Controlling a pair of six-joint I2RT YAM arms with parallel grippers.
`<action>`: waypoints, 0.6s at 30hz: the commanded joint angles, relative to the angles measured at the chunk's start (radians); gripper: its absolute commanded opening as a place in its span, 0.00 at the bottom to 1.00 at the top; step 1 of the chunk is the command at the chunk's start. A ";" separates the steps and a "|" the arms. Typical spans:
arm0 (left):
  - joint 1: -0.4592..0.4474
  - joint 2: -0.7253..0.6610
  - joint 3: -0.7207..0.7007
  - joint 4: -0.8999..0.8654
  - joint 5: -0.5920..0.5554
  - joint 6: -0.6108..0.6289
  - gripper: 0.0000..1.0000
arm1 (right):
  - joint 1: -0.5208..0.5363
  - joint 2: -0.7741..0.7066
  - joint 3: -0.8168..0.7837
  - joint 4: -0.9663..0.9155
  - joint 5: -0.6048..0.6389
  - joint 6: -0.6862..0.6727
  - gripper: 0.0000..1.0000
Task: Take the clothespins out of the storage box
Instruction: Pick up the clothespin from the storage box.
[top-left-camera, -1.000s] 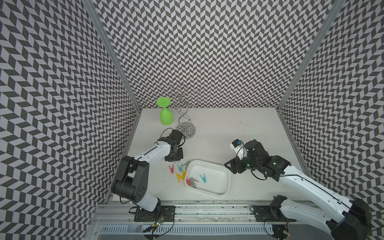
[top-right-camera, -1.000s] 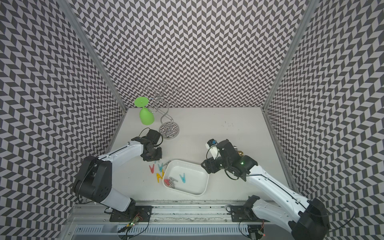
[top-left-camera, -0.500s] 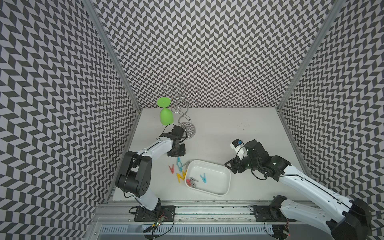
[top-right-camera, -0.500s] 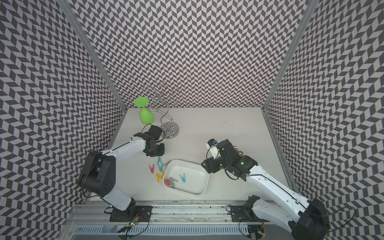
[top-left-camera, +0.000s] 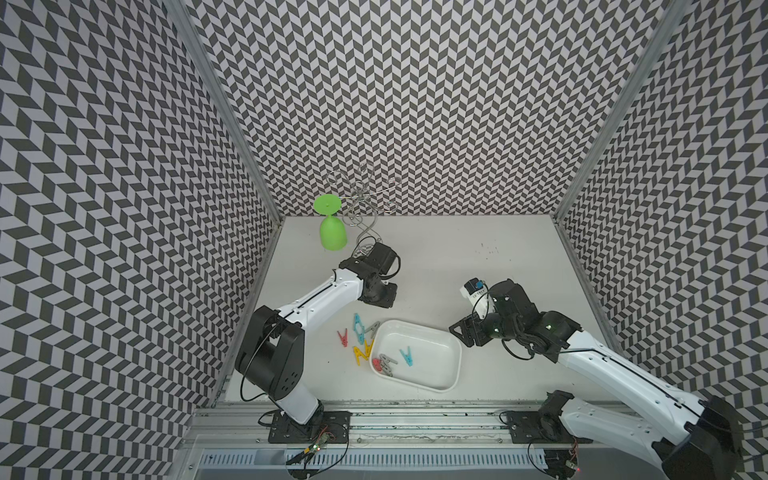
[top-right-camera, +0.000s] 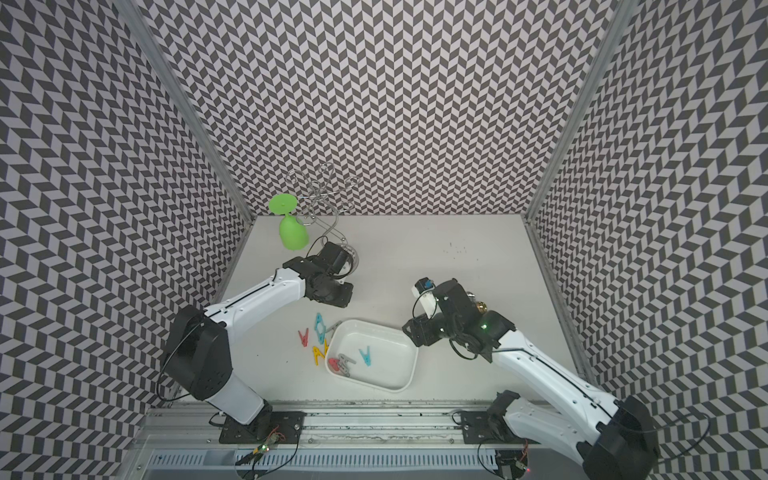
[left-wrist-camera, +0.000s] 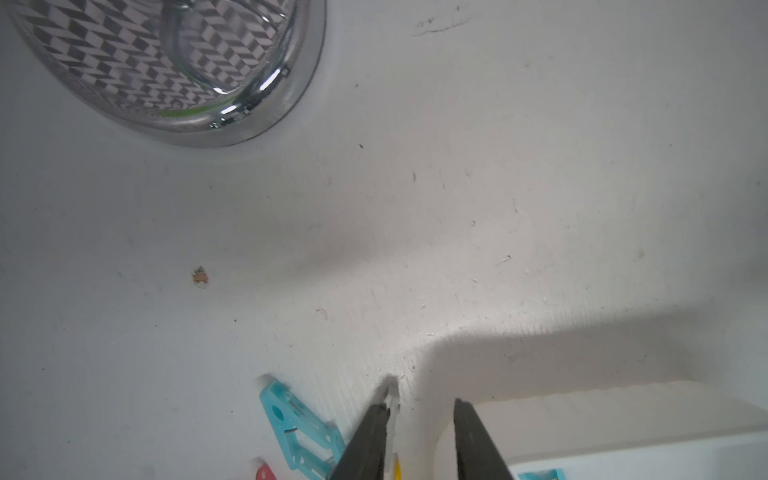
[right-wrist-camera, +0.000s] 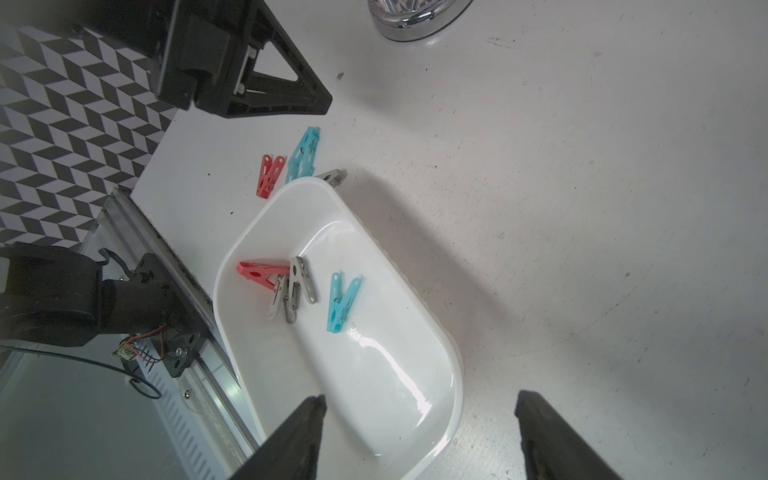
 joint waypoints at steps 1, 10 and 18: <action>-0.054 -0.029 0.021 -0.044 0.022 -0.007 0.32 | -0.003 0.009 0.006 0.029 0.007 0.002 0.75; -0.194 -0.009 -0.026 -0.027 0.052 -0.087 0.32 | -0.003 0.012 0.004 0.031 0.000 -0.001 0.75; -0.259 0.011 -0.105 0.021 0.083 -0.143 0.33 | -0.003 0.004 0.001 0.030 -0.004 -0.001 0.75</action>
